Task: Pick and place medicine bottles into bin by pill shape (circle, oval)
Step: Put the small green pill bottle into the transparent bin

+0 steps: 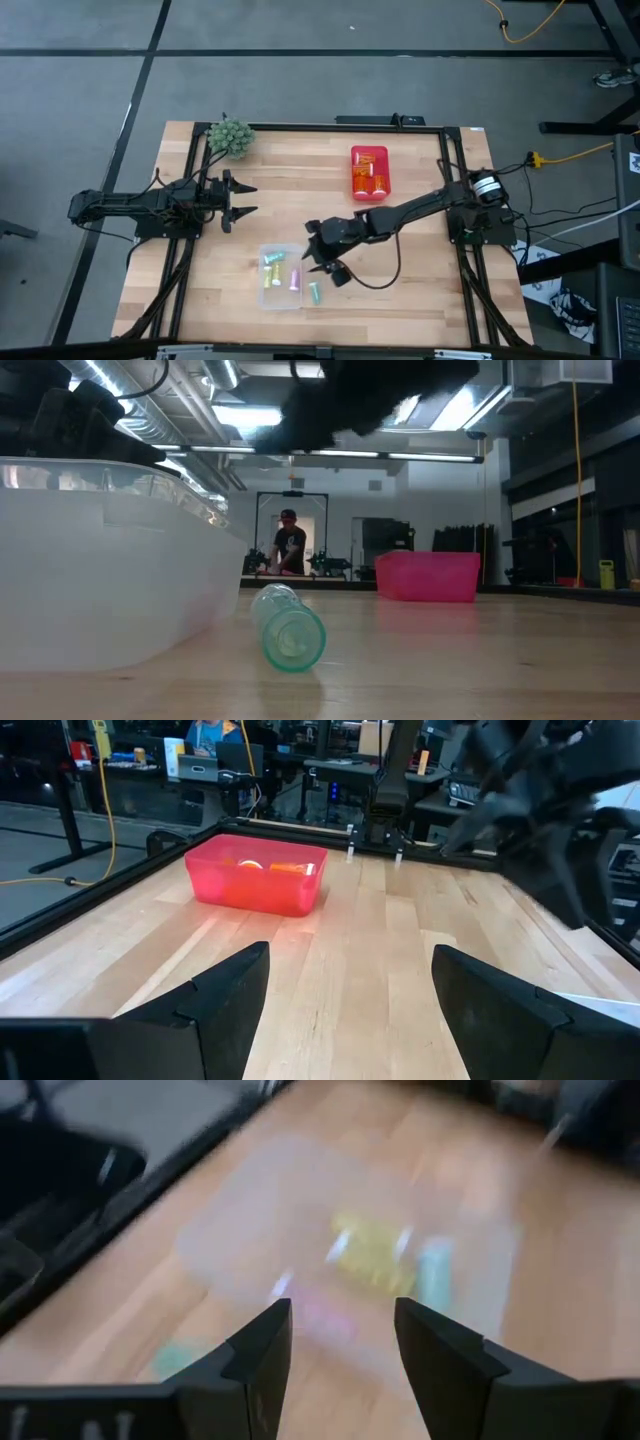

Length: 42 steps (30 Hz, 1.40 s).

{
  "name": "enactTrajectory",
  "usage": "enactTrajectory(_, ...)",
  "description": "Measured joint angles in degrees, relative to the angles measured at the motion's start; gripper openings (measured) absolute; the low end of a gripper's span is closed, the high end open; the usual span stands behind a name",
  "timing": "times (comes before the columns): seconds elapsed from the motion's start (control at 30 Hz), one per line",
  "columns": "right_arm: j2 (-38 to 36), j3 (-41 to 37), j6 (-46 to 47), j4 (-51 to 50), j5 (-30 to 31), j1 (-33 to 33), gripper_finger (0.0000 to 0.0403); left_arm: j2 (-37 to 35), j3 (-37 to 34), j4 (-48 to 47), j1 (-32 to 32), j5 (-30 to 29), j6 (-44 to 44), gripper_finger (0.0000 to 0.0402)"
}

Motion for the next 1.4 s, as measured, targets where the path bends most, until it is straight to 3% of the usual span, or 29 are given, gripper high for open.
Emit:
enactTrajectory(0.2, -0.4, 0.0, 7.4, -10.3, -4.6, 0.9, 0.0181, 0.0, 0.0, 0.0, 0.0, 0.0, 0.0, 0.0273)
enactTrajectory(0.4, -0.4, 0.0, 9.5, -17.2, -3.1, 2.4, 0.0181, 0.0, 0.0, 0.0, 0.0, 0.0, -0.1, 0.0273)
enactTrajectory(0.63, -0.2, 0.0, -1.4, -16.4, -4.5, 5.1, 0.0182, 0.0, 0.0, 0.0, 0.0, 0.0, -0.1, 0.0273)
enactTrajectory(0.93, 3.0, 0.0, -8.9, -6.7, -4.6, 6.9, 0.0182, 0.0, 0.0, 0.0, 0.0, 0.0, -0.2, 0.0273)
enactTrajectory(1.13, 3.8, -0.1, -9.7, -4.1, -3.1, 5.8, 0.0182, 0.0, 0.0, 0.0, 0.0, 0.0, -1.1, 0.0273)
enactTrajectory(1.3, 3.8, -0.1, -4.4, -1.1, -0.2, 5.4, 0.0182, 0.0, 0.0, 0.0, 0.0, 0.0, -1.3, 0.0273)
enactTrajectory(1.4, 3.9, -0.1, -3.0, -1.8, -2.8, 5.4, 0.0182, 0.0, 0.0, 0.0, 0.0, 0.0, -1.2, 0.0273)
